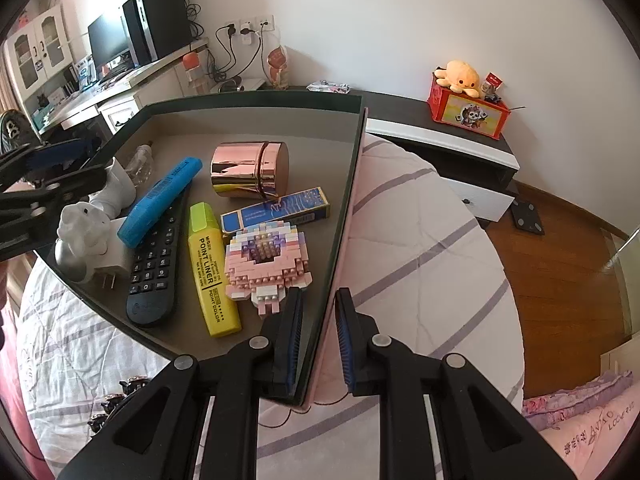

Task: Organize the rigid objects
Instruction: 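Carry blue highlighter over the pink box and release it inside, then grasp black toy track piece with right tool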

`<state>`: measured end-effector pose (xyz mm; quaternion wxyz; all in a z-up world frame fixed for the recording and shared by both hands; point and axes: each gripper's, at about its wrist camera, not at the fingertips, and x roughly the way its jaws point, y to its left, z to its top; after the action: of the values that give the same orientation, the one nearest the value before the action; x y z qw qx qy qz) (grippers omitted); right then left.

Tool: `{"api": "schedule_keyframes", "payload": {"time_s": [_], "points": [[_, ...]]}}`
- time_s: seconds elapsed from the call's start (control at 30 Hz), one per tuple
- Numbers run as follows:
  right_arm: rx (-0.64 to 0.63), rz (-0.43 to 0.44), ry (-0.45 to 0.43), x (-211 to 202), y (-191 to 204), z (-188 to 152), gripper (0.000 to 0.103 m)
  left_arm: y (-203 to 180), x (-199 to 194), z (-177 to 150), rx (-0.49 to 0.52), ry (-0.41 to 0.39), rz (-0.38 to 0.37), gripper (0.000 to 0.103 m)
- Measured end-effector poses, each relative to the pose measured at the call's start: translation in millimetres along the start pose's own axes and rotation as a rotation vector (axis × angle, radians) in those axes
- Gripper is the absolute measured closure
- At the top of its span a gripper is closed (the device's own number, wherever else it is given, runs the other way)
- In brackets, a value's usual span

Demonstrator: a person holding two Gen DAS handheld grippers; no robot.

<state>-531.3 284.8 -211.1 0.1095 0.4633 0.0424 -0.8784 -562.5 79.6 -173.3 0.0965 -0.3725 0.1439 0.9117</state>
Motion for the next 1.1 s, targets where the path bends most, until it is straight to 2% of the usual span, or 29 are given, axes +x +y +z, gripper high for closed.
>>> {"api": "schedule_keyframes", "payload": {"time_s": [0.1,0.23,0.43,0.53,0.6,0.7,0.77,0.87,1.0,1.1], "points": [[0.005,-0.005,-0.014,-6,1,-3,0.084,19,-16,-11,-0.035,-0.013,0.039,0.024],[0.015,-0.017,-0.040,-17,4,-8,0.083,35,-30,-29,-0.054,-0.014,0.045,0.023],[0.041,-0.048,-0.090,-39,8,-21,0.082,44,-30,-54,-0.070,0.021,0.058,0.022],[0.053,-0.063,-0.127,-59,14,-33,0.074,45,-37,-68,-0.074,0.023,0.057,0.022],[0.062,-0.061,-0.152,-71,18,-41,0.073,48,-43,-78,-0.085,0.018,0.049,0.022],[0.061,-0.035,-0.180,-88,37,-57,0.069,52,-53,-92,-0.104,0.017,0.051,0.022],[0.065,-0.002,-0.188,-93,55,-69,0.062,53,-59,-100,-0.122,0.009,0.040,0.021],[0.040,0.050,-0.164,-86,87,-79,0.055,54,-65,-110,-0.140,0.007,0.025,0.021],[0.061,0.155,-0.098,-54,113,-87,0.054,59,-68,-116,-0.167,0.018,0.025,0.020],[0.063,0.104,-0.039,-31,127,-90,0.054,62,-68,-115,-0.186,0.025,0.030,0.020]]}}
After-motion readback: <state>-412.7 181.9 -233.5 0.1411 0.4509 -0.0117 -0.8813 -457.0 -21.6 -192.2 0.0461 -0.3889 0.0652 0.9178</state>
